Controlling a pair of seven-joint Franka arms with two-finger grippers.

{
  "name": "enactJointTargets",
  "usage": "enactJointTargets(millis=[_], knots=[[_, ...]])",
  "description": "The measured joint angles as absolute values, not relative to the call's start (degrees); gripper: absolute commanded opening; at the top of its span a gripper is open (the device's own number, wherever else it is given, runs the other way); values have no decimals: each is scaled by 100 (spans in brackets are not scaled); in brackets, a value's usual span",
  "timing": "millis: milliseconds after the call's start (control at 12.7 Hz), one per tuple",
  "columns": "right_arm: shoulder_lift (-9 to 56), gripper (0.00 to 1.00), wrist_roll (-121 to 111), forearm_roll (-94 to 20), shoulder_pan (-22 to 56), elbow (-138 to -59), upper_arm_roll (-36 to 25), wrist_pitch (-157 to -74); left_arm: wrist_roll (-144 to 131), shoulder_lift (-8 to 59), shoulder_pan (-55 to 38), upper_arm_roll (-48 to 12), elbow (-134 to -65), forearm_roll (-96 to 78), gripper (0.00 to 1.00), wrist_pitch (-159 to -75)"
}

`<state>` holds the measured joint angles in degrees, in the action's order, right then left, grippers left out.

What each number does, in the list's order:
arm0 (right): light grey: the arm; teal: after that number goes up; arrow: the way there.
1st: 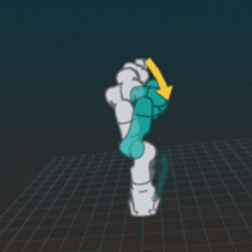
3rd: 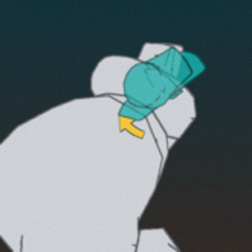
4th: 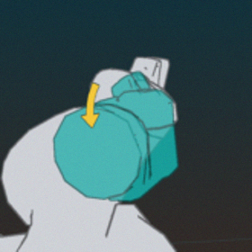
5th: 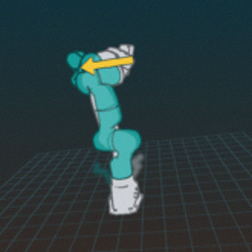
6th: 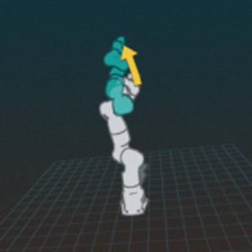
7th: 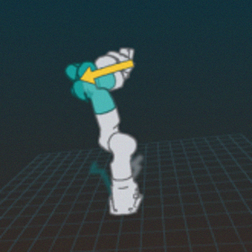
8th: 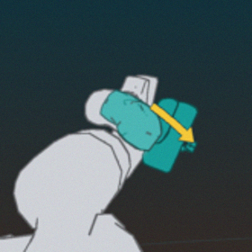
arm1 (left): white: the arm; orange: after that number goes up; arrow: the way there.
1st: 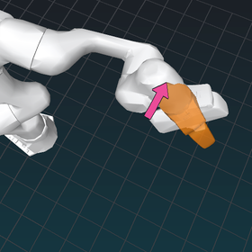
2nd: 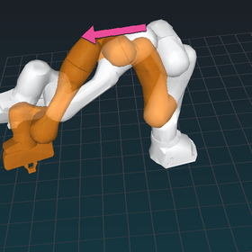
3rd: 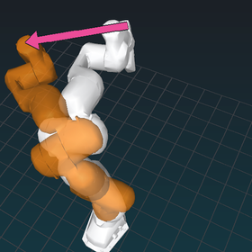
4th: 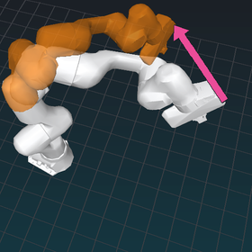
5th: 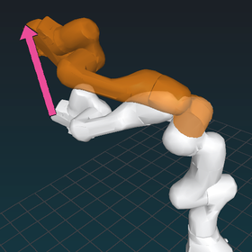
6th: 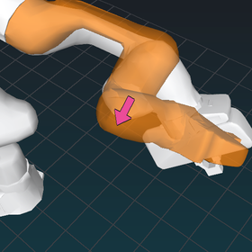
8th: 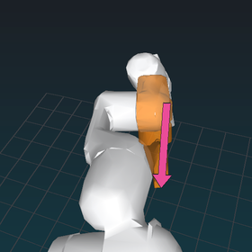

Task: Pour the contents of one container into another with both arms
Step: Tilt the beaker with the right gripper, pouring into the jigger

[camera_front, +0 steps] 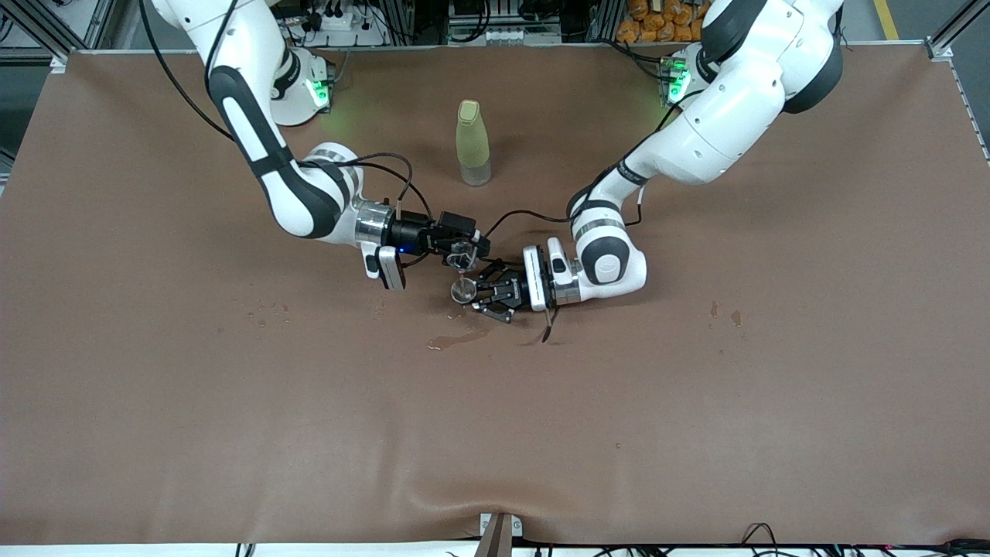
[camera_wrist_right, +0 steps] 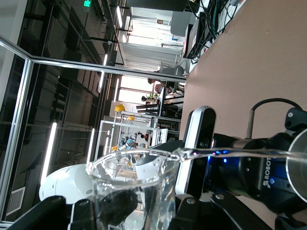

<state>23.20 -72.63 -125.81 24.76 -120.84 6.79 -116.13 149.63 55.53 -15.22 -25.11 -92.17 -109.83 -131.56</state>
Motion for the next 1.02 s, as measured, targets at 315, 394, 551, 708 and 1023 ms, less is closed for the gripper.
enactJointTargets(millis=[315,394,551,708,1023], knots=[[2319,0,-6927,-12581,2476,-12089,678,-11615,14964,5551,-1512,-2513,-9227,-10983,0,-13123],[2319,0,-6820,-12581,2476,-12089,678,-11615,14964,5551,-1506,-2513,-9233,-10983,0,-13106],[2319,0,-6585,-12581,2476,-12089,678,-11615,14966,5550,-1481,-2512,-9253,-10983,0,-13055],[2319,0,-6419,-12581,2476,-12090,678,-11615,14966,5534,-1450,-2512,-9266,-10983,0,-13033],[2313,0,-6088,-12582,2476,-12090,678,-11614,14966,5504,-1444,-2513,-9302,-10983,0,-13032]])
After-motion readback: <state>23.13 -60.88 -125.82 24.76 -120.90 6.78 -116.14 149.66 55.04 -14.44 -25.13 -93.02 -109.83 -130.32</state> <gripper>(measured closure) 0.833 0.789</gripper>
